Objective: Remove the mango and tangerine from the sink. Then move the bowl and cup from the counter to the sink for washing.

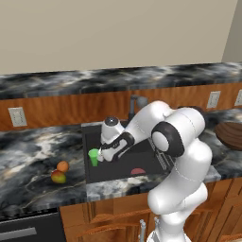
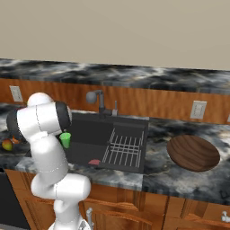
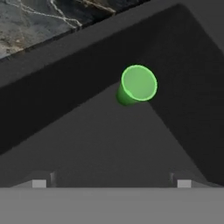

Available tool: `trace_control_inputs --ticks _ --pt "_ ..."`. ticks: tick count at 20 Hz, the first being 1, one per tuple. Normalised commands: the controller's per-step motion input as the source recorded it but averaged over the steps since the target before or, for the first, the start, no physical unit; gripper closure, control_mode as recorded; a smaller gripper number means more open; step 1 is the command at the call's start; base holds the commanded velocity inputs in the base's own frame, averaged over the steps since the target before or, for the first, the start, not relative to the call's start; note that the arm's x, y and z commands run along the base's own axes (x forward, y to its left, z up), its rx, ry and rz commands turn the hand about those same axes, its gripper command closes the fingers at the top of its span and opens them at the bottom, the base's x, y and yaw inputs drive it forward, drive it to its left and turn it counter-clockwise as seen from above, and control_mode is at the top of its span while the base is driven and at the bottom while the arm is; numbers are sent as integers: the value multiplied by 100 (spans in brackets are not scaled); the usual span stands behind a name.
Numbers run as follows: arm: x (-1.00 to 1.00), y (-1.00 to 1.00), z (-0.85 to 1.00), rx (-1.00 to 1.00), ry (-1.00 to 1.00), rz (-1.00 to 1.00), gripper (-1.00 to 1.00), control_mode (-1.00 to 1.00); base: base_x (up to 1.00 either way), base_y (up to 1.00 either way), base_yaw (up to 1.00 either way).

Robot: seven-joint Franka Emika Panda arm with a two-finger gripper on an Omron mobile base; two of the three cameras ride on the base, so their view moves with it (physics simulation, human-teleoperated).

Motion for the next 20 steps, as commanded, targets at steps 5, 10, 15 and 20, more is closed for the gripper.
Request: trace_control_inputs --ticks 5,10,15,20 --pt "-17 -12 20 0 6 -32 -100 -100 0 0 0" --pt "-20 -15 18 0 5 -31 -100 -100 0 0 0" --pt "-19 -24 20 0 4 -28 -100 -100 0 0 0" --pt "-21 -28 18 1 4 -23 -100 -100 0 0 0"
